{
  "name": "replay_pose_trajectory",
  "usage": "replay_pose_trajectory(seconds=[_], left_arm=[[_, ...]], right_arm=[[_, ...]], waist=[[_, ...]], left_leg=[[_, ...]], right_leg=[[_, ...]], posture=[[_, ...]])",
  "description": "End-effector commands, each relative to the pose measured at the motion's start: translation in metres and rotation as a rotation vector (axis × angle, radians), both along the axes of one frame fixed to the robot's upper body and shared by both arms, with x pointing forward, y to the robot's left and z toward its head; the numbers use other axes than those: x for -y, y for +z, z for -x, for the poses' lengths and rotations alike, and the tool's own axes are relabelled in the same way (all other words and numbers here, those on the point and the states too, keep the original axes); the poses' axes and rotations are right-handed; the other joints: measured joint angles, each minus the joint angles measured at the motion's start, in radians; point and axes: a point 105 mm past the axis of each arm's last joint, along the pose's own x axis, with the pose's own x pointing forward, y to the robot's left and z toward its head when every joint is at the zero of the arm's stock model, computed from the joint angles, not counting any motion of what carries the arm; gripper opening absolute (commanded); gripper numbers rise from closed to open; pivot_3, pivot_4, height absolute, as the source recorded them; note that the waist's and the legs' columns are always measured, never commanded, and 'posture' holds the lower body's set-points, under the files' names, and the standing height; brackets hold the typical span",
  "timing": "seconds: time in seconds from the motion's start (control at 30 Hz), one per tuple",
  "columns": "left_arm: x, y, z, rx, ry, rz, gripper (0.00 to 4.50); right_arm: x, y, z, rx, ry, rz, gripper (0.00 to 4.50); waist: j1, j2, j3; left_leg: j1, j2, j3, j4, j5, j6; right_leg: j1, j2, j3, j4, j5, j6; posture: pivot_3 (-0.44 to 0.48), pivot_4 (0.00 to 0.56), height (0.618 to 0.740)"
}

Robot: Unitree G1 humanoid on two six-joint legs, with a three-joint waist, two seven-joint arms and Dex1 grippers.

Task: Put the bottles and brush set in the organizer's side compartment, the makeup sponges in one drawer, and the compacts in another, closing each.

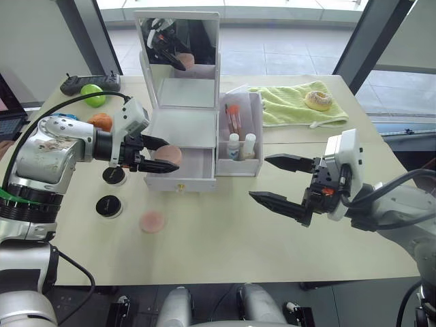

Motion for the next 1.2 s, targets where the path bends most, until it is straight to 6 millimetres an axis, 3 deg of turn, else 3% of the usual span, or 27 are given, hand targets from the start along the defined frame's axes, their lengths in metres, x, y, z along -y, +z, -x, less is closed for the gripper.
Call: replay_pose_trajectory(seconds=[0.03,0.7,0.87,1.03,1.2], left_arm=[[-0.005,0.002,0.0,0.026,0.008,-0.007,2.98],[-0.016,-0.012,-0.011,0.019,0.07,-0.011,2.98],[-0.019,-0.01,-0.014,0.032,0.085,-0.008,4.49],[-0.016,-0.002,-0.013,0.045,0.076,0.015,4.49],[-0.013,0.02,-0.001,0.04,0.03,0.127,4.49]], right_arm=[[-0.001,0.011,0.006,0.061,0.005,-0.018,4.5],[0.002,0.012,0.007,0.055,-0.006,-0.021,4.5],[0.002,0.012,0.006,0.058,-0.009,-0.021,4.5],[0.001,0.012,0.006,0.059,-0.009,-0.022,4.5],[0.005,0.013,0.005,0.061,-0.019,-0.019,4.5]], waist=[[0.001,0.0,0.0],[0.001,0.0,0.0],[0.001,0.0,0.0],[0.001,0.0,0.0],[0.001,0.0,0.0]], left_leg=[[0.0,0.0,0.0,0.0,0.0,0.0],[0.0,0.0,0.0,0.0,0.0,0.0],[0.001,0.0,0.0,0.0,0.0,0.0],[0.0,0.0,0.0,0.0,0.0,0.0],[0.0,0.0,-0.001,0.001,0.0,0.0]], right_leg=[[0.0,0.0,0.0,0.0,0.0,0.0],[0.0,0.0,0.0,0.001,0.0,0.0],[0.001,0.0,0.0,0.001,0.0,0.0],[0.0,0.0,0.0,0.001,0.0,0.0],[0.0,0.0,0.0,0.001,0.0,0.0]], posture=[[0.0,0.15,0.74],[0.0,0.15,0.74],[0.0,0.15,0.74],[0.0,0.15,0.74],[0.0,0.15,0.74]])
